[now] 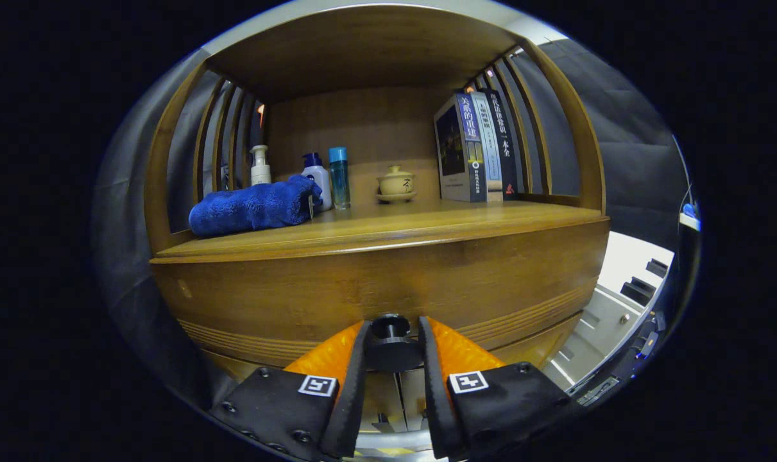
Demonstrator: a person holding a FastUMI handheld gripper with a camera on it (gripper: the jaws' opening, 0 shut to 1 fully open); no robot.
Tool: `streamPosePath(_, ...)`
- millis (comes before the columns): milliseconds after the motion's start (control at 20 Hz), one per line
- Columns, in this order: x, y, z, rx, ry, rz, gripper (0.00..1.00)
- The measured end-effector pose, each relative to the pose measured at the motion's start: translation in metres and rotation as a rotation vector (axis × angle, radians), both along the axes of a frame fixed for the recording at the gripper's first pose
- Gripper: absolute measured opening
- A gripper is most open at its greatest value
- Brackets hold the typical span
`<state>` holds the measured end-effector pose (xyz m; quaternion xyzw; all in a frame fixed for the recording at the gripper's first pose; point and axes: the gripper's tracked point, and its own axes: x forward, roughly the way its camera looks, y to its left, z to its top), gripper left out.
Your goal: Pull open the drawer, take out the items inside it, and place them on the countertop above the cabinet.
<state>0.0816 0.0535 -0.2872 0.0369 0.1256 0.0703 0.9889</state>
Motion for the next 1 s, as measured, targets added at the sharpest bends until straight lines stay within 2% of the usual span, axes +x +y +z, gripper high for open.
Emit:
streamPosePath(200, 0.0, 0.0, -0.002, 0.014, -0.031, -0.004, 0.5)
streamPosePath(400, -0.002, -0.002, -0.001, 0.009, -0.06, 0.004, 0.45)
streamPosePath(650, -0.003, 0.0, -0.002, 0.015, -0.03, 0.023, 0.37)
streamPosePath(1000, -0.026, -0.004, -0.001, -0.003, -0.025, 0.021, 0.36)
